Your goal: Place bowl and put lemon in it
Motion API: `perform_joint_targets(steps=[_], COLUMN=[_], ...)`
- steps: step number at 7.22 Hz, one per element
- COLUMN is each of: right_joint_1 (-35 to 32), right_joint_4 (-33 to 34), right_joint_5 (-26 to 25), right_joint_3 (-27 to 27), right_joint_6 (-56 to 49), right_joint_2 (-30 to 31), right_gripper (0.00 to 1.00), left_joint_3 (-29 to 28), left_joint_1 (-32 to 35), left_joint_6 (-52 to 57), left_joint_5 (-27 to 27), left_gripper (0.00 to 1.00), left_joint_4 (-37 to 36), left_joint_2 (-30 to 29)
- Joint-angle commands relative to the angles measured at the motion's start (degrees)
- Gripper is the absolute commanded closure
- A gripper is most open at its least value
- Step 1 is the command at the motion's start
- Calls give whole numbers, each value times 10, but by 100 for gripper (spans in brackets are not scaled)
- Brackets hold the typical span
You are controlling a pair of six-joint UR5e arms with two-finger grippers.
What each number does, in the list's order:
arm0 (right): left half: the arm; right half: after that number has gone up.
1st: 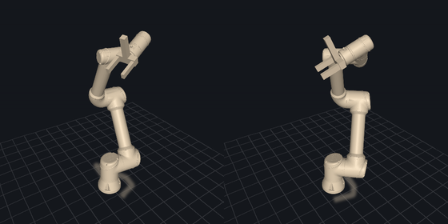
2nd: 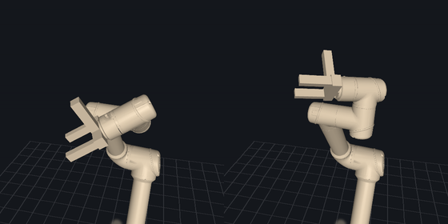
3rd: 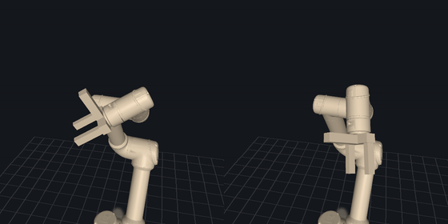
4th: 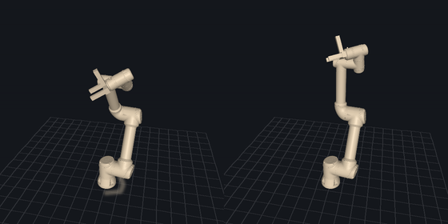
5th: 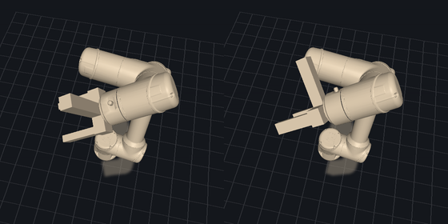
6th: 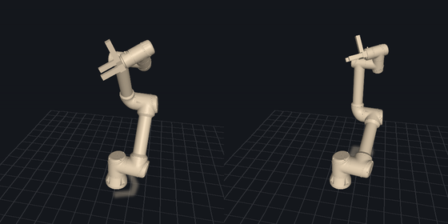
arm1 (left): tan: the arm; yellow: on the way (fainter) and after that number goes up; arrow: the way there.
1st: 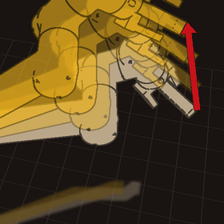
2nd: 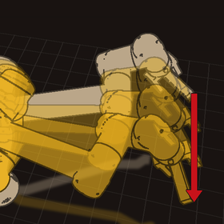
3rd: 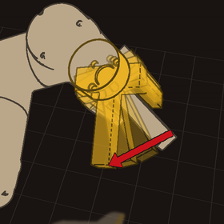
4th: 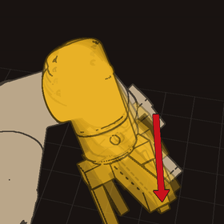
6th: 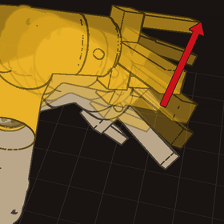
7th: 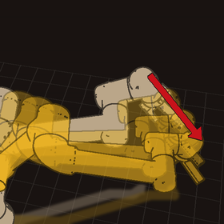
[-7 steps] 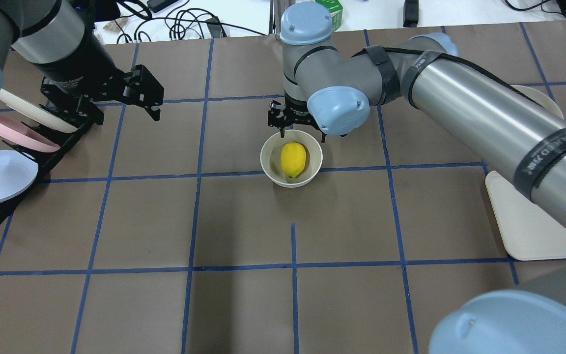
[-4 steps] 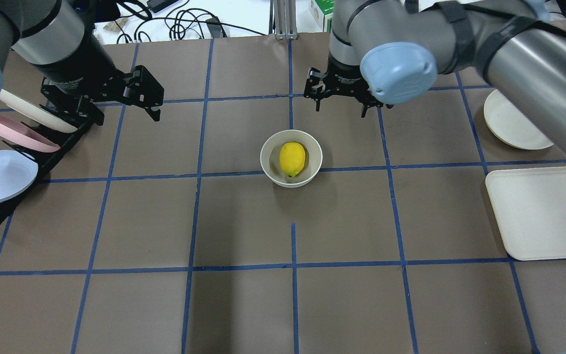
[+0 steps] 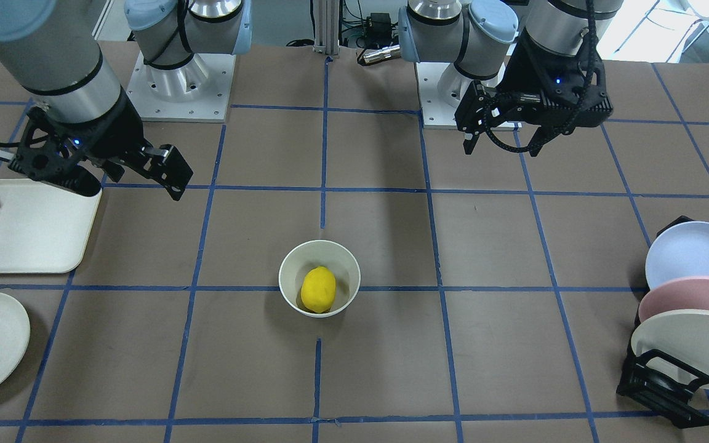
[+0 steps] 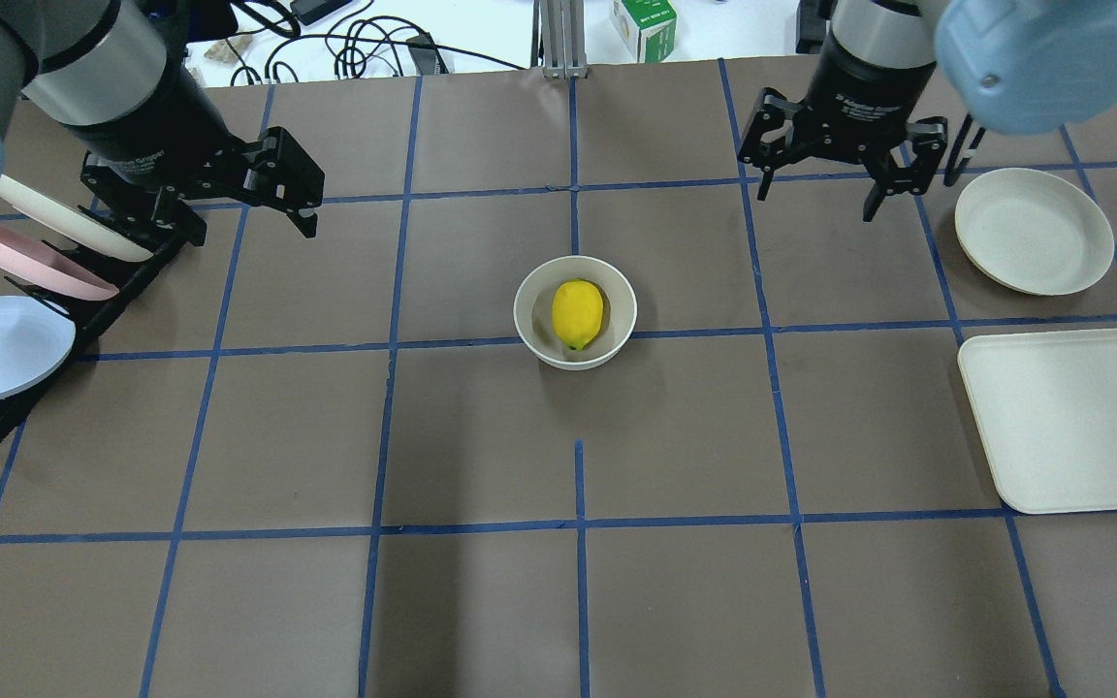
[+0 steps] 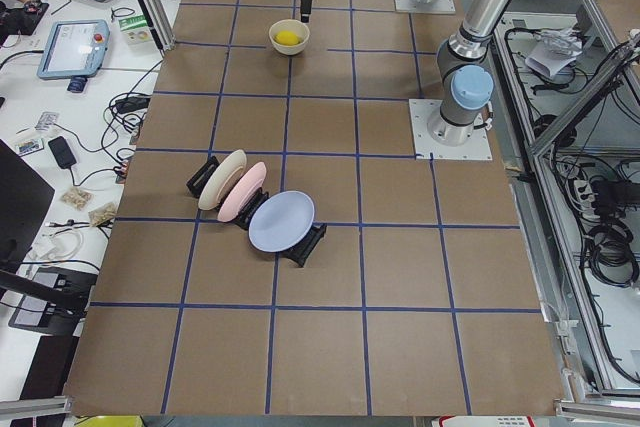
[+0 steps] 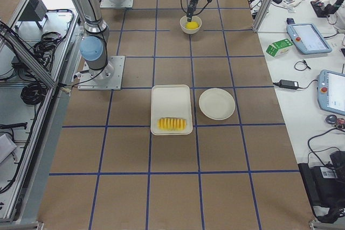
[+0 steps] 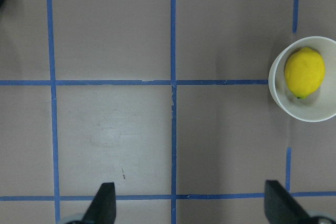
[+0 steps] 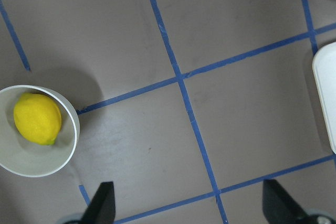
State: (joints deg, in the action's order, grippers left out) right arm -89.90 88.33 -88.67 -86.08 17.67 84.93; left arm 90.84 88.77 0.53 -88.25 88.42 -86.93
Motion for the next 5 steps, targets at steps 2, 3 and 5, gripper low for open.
perform_joint_targets(steps=[2,3,5], right_joint_1=[3,3,2], right_joint_4=[-18,-17,-17], right_joint_5=[3,1,1], right_joint_3=[-7,-7,-7], right_joint_6=[-76,-77,-76], right_joint_2=[30,30,30], right_gripper=[0,0,0], left_joint_3=[0,0,-1], left_joint_1=[1,1,1], left_joint_6=[-2,-2,-1], left_joint_5=[2,2,3], left_gripper=[0,0,0], left_joint_4=[0,0,0], left_joint_2=[0,0,0])
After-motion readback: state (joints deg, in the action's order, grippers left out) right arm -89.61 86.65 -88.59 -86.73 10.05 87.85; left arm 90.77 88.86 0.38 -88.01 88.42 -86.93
